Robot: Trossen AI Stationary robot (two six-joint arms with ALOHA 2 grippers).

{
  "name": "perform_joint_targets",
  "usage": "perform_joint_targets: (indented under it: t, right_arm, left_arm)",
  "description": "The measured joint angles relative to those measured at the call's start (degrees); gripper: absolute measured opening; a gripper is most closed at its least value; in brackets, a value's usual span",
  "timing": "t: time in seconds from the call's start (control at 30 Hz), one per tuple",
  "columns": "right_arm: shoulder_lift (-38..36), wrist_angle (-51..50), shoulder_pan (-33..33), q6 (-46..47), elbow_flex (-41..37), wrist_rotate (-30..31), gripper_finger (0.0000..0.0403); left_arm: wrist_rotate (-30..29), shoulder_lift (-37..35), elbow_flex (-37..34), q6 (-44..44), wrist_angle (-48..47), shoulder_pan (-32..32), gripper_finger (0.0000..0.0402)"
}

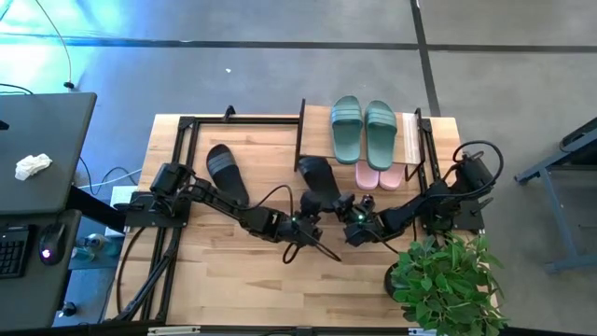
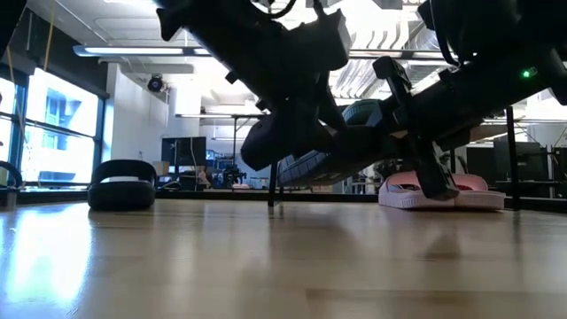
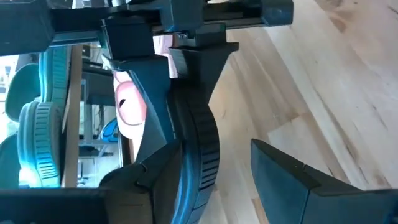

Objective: Pick and place slides into the shelf
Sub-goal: Put the bottom black slides under the shelf

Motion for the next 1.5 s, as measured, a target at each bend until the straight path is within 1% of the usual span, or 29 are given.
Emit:
perform_joint_targets:
  t: [0.07, 0.13, 0.2, 0.33, 0.5, 0.6, 0.67, 1.0, 1.07, 1.13, 1.23, 1.3, 1.33, 1.5]
  right_arm:
    - [0.0, 0.5, 0.0, 0.1, 0.0, 0.0, 0.0035]
    - [0.0, 1.5, 0.0, 0.3, 0.2, -0.4, 0.0035]
    - [-0.1, 2.1, 0.0, 0.3, 0.2, 0.4, 0.0035]
    - [-0.1, 3.2, -0.1, 0.3, 0.2, 1.0, 0.0035]
    - [-0.1, 3.5, -0.1, 0.2, 0.2, 1.1, 0.0035]
    - [-0.1, 3.4, 0.0, 0.2, 0.2, 1.0, 0.0035]
    - [-0.1, 2.9, 0.0, 0.2, 0.2, 0.9, 0.0035]
    - [-0.1, 1.9, -0.2, 0.2, 0.2, 1.1, 0.0035]
    - [-0.1, 1.8, -0.3, 0.0, 0.2, 1.1, 0.0035]
    - [-0.1, 1.8, -0.3, 0.0, 0.2, 1.4, 0.0035]
    - [-0.1, 1.8, -0.3, 0.0, 0.2, 1.8, 0.0035]
    - [-0.1, 1.5, -0.3, 0.0, 0.2, 1.7, 0.0035]
    - [-0.1, 1.3, -0.3, 0.0, 0.1, 1.4, 0.0035]
    - [-0.1, 1.3, -0.3, 0.0, 0.1, 0.4, 0.0035]
  left_arm:
    - [-1.1, 0.0, 0.0, 0.0, 0.8, 0.0, 0.0177]
    - [-3.6, 0.1, 0.0, 0.1, 2.0, 0.1, 0.0177]
    - [-4.7, 0.0, 0.1, 0.1, 2.4, 0.4, 0.0177]
    - [-4.7, 0.0, 0.0, 0.2, 2.1, 1.0, 0.0177]
    - [-5.3, 1.2, 0.0, 2.8, 1.3, 1.8, 0.0177]
    - [-5.4, 2.5, 0.2, 3.1, 2.9, 1.8, 0.0177]
    - [-6.1, 2.7, -0.1, 3.4, 1.6, 1.7, 0.0177]
    - [-6.9, 2.6, 1.0, 4.7, 1.8, 0.9, 0.0176]
    - [-6.4, 2.6, 1.4, 4.4, 1.8, 0.9, 0.0168]
    - [-6.3, 2.6, 1.7, 4.2, 1.6, 0.9, 0.0147]
    - [-5.3, 2.6, 1.9, 4.9, 1.0, 0.8, 0.0098]
    - [-3.3, 2.5, 2.1, 4.8, -0.1, 0.8, 0.0064]
    - [-2.4, 2.5, 2.1, 3.9, -0.8, 0.8, 0.0055]
    - [-1.1, 2.4, 2.3, -0.3, -3.2, 0.8, 0.0054]
